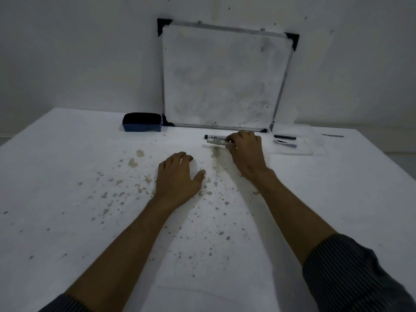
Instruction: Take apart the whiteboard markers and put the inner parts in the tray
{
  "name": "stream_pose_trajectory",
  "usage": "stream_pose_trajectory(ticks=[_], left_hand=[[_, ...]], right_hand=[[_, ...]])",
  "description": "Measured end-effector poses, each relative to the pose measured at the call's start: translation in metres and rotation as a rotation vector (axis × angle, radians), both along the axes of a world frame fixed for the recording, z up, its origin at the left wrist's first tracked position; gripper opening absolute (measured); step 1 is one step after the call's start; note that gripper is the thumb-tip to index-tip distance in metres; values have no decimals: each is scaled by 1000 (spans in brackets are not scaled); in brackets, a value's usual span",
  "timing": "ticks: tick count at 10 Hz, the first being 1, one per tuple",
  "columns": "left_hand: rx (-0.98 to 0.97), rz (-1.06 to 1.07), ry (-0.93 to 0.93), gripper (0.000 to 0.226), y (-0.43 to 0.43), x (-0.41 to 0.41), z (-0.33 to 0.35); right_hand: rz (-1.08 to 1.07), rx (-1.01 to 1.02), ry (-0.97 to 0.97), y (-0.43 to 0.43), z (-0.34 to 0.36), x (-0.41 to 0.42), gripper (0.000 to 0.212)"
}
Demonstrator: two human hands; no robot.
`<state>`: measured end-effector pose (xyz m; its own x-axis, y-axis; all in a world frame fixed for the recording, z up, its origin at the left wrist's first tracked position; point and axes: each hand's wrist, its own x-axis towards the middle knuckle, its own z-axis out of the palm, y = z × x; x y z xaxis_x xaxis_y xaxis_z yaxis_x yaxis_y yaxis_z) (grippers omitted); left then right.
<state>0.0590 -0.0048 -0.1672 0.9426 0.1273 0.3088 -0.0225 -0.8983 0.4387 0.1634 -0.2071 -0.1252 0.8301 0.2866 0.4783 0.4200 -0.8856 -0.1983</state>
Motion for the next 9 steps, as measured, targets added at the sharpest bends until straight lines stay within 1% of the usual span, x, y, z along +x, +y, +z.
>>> stream_pose_trajectory(ticks=[2,3,5,6,7,8,9], left_hand=[[4,0,-39,61,1,0,-1],[8,2,-38,60,0,-1,0],[80,13,-35,61,-3,-2,0],[56,5,-21,60,-3,-3,-1],[-27,-4,9,57,-3,-5,6],[-246,-27,-1,55,-3,-8,13],[-462,-57,20,52,-7,-13,29]], right_hand=[[-27,-33,-5,4,-8,25,25],[-31,-14,8,3,-10,28,25],[-18,91,30,-4,-6,9,31],[-39,195,45,-9,-7,-14,29],[-64,319,116,-15,-4,-45,25],[-8,413,202,-21,6,-72,22],[60,433,290,-32,32,-96,25]])
